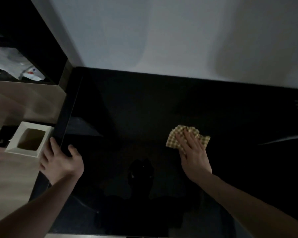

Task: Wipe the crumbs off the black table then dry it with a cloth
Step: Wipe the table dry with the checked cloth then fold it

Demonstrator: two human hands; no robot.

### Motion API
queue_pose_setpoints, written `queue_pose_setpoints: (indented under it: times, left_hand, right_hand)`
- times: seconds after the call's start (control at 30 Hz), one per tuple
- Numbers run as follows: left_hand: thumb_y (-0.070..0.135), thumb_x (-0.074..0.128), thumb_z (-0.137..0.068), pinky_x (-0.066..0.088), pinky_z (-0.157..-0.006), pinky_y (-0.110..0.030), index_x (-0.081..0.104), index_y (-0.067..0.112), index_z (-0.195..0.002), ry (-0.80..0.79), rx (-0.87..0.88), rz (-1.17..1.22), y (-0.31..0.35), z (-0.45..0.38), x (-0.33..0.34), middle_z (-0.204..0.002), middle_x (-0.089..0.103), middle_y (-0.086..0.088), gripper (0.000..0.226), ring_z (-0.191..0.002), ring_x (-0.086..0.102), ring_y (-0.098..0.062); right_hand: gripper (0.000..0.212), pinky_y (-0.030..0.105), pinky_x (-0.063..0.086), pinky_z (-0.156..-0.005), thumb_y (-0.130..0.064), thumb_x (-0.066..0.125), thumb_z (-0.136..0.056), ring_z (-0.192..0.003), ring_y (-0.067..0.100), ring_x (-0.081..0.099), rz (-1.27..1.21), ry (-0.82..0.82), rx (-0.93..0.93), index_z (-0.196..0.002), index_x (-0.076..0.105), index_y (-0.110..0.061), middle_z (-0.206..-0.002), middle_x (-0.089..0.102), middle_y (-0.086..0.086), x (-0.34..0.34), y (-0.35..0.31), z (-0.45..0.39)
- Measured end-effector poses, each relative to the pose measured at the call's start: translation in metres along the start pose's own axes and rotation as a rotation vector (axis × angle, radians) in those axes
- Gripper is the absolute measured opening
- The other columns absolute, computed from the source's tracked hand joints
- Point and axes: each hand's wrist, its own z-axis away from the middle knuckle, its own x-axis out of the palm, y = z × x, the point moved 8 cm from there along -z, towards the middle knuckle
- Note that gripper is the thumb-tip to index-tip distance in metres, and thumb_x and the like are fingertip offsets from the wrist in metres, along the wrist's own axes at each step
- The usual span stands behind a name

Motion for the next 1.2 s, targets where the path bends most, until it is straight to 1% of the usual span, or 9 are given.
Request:
queue_pose_setpoints:
  times: [0.2,0.37,0.53,0.63,0.7,0.77,0.87,0.97,1.2]
  left_hand:
    - [0.049,0.036,-0.099,0.021,-0.122,-0.063,0.02,0.02,-0.161,-0.013,0.009,0.009,0.0,0.002,-0.001,-0.166,0.027,-0.015,0.071,-0.151,0.026,-0.043]
    - [0.05,0.035,-0.097,0.02,-0.122,-0.063,0.02,0.018,-0.16,-0.027,0.018,0.022,0.002,0.004,-0.002,-0.165,0.028,-0.016,0.073,-0.149,0.027,-0.044]
    - [0.029,0.049,-0.099,0.016,-0.123,-0.063,0.033,0.018,-0.157,-0.063,0.114,0.055,0.015,0.01,-0.006,-0.167,0.023,-0.015,0.061,-0.149,0.026,-0.047]
    - [0.011,0.064,-0.093,0.023,-0.122,-0.062,0.049,0.014,-0.149,-0.041,0.324,0.115,0.06,0.035,-0.015,-0.163,0.034,-0.015,0.058,-0.147,0.034,-0.043]
    - [0.021,0.062,-0.093,0.029,-0.121,-0.06,0.055,0.014,-0.145,-0.064,0.446,0.142,0.098,0.067,-0.013,-0.16,0.04,-0.013,0.052,-0.146,0.038,-0.038]
    - [0.035,0.054,-0.091,0.029,-0.122,-0.057,0.058,0.017,-0.143,-0.139,0.519,0.146,0.133,0.103,0.0,-0.16,0.042,-0.01,0.056,-0.147,0.038,-0.036]
    - [0.046,0.045,-0.093,0.02,-0.128,-0.053,0.051,0.025,-0.15,-0.244,0.599,0.082,0.185,0.154,0.026,-0.166,0.032,-0.003,0.06,-0.155,0.026,-0.03]
    - [0.05,0.044,-0.1,0.009,-0.131,-0.05,0.036,0.031,-0.158,-0.318,0.546,0.059,0.22,0.189,0.053,-0.172,0.015,0.002,0.061,-0.16,0.007,-0.024]
    - [0.06,0.037,-0.097,0.001,-0.131,-0.053,0.024,0.035,-0.161,-0.198,0.457,-0.028,0.236,0.208,0.081,-0.173,0.012,0.007,0.07,-0.161,0.0,-0.026]
  right_hand:
    - [0.06,0.037,0.011,-0.129,-0.035,0.037,-0.107,-0.162,0.013,0.0,-0.068,-0.129,-0.074,-0.161,0.018,-0.051,-0.175,0.006,-0.013,0.033,-0.031,0.129]
    - [0.049,0.025,0.024,-0.125,-0.035,0.051,-0.102,-0.156,0.003,0.027,-0.25,-0.152,-0.185,-0.151,0.049,-0.044,-0.167,0.032,-0.021,0.028,-0.067,0.184]
    - [0.057,0.015,0.038,-0.115,-0.029,0.055,-0.103,-0.135,-0.018,0.045,-0.472,-0.338,-0.025,-0.137,0.042,-0.073,-0.144,0.045,-0.047,0.0,-0.075,0.174]
    - [0.046,0.027,0.052,-0.106,-0.023,0.055,-0.105,-0.12,-0.011,0.062,-0.621,-0.161,0.112,-0.13,0.058,-0.062,-0.129,0.065,-0.036,-0.039,-0.05,0.135]
    - [0.032,0.038,0.061,-0.092,-0.026,0.05,-0.108,-0.103,-0.004,0.072,-0.676,0.017,0.202,-0.127,0.064,-0.049,-0.11,0.077,-0.02,-0.065,-0.019,0.1]
    - [0.026,0.03,0.059,-0.086,-0.033,0.047,-0.109,-0.094,-0.011,0.07,-0.613,0.147,0.27,-0.123,0.062,-0.049,-0.099,0.075,-0.022,-0.094,0.009,0.059]
    - [0.031,0.027,0.053,-0.09,-0.033,0.044,-0.11,-0.099,-0.002,0.067,-0.507,0.26,0.262,-0.135,0.061,-0.039,-0.111,0.072,-0.018,-0.129,0.043,-0.002]
    - [0.039,0.036,0.048,-0.109,-0.027,0.046,-0.109,-0.128,0.018,0.061,-0.404,0.333,0.18,-0.147,0.056,-0.025,-0.14,0.065,-0.002,-0.147,0.076,-0.056]
    - [0.049,0.049,0.023,-0.129,-0.03,0.04,-0.11,-0.158,0.029,0.024,-0.146,0.18,0.071,-0.159,0.037,-0.03,-0.169,0.031,0.001,-0.122,0.114,-0.15]
